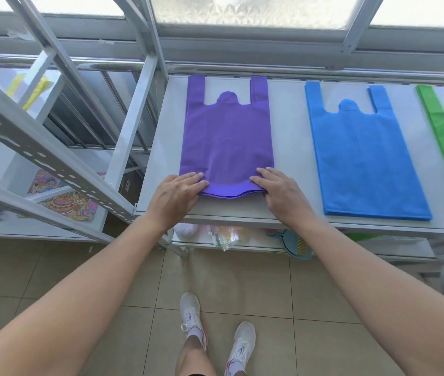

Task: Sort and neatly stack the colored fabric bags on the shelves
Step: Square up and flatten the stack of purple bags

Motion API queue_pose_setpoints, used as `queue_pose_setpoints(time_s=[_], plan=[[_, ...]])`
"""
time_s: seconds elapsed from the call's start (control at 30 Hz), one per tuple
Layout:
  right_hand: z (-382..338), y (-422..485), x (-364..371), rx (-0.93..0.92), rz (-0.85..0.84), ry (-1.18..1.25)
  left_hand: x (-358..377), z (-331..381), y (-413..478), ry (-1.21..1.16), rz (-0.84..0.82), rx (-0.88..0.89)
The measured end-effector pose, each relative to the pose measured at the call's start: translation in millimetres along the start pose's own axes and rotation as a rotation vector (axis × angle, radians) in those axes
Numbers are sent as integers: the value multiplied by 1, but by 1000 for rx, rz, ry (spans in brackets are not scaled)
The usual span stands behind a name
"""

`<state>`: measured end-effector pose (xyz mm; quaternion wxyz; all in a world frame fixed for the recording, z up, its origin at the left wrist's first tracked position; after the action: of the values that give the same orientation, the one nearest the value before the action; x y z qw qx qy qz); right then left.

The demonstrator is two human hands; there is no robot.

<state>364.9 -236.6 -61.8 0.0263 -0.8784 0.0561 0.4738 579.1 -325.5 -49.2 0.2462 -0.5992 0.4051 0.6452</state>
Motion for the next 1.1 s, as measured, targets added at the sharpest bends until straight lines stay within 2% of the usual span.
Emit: queue_pose_setpoints(time_s=[0.1,0.17,0.33,0.57,0.7,0.9,1.1], plan=[[4,0,2,-22,-49,-74,10,-6,2,-60,-118,-24],[7,0,1,-37,-79,-86,12,-10,2,-125,-142,-33],[11,5,-3,-39,-149,-49,15,-29,5,-445,-208,-149],[16,7,-7,-14,-171,75,14,-31,6,-471,-259,-133],[17,16,-17,5,-114,160,6,-35,10,-516,-237,-150],[27,29,-40,132,-8,395,0,-51,14,-551,-182,-316],[38,26,-42,196,106,477,-2,-46,14,-539,-158,-302]])
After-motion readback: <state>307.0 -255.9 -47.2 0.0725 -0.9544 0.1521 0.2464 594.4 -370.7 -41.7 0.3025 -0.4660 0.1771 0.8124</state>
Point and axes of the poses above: each hand's wrist, its own y-axis towards the middle knuckle, its own x-axis out of the palm, z = x × y, the point moved 9 cm from there along y, towards the middle knuckle, and after that the axes turned 9 degrees about y, right-handed, at the moved point
